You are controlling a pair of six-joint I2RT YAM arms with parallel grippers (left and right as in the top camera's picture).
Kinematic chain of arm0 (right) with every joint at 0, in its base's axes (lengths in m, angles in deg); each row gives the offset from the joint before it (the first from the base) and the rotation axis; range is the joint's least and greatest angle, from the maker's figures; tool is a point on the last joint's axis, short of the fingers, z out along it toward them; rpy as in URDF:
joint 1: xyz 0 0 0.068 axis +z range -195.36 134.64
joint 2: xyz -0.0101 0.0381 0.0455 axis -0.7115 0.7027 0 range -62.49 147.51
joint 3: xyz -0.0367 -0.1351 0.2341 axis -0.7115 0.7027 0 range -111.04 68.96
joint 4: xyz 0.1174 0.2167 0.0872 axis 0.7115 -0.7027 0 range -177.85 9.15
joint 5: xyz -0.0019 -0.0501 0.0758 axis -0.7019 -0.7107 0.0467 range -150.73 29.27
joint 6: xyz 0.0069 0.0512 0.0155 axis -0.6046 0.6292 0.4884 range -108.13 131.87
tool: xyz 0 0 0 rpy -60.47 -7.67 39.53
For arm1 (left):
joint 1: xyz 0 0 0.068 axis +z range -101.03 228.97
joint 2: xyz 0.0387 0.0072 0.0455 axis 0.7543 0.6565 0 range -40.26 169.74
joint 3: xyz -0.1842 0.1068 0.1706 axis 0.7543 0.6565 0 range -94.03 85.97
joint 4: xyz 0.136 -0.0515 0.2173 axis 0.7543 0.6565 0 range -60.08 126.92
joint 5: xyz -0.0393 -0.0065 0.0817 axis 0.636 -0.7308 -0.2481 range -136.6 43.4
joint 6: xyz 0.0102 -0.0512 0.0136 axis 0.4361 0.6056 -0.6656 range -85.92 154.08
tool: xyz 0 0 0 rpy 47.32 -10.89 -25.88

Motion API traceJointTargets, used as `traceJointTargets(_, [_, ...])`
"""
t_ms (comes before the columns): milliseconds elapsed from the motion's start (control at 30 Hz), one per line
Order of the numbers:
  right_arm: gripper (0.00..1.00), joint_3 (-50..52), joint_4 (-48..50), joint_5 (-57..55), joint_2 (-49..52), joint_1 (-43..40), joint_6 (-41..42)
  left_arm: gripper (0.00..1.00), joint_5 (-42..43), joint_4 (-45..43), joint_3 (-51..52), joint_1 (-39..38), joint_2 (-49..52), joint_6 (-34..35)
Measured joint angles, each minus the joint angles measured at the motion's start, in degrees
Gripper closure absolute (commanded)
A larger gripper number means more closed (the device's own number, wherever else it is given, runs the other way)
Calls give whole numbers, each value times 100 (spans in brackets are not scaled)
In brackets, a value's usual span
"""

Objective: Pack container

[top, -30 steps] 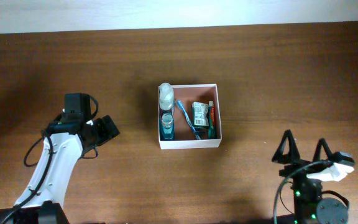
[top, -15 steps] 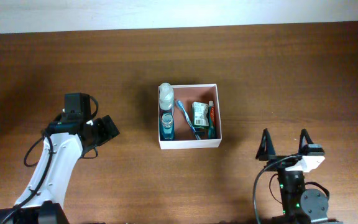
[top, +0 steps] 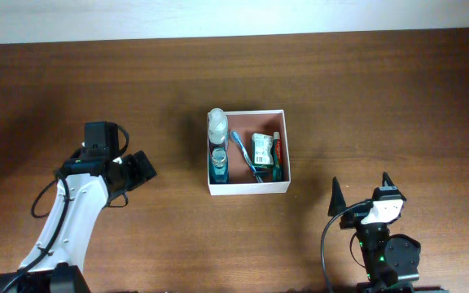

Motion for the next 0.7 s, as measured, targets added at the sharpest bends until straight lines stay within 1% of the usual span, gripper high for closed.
traceJointTargets(267, [2, 0, -7, 144, 0, -50, -457, 0, 0, 0, 0, 0, 0, 0])
traceJointTargets(700, [2, 0, -7, 142, 0, -50, -533, 0, 0, 0, 0, 0, 0, 0])
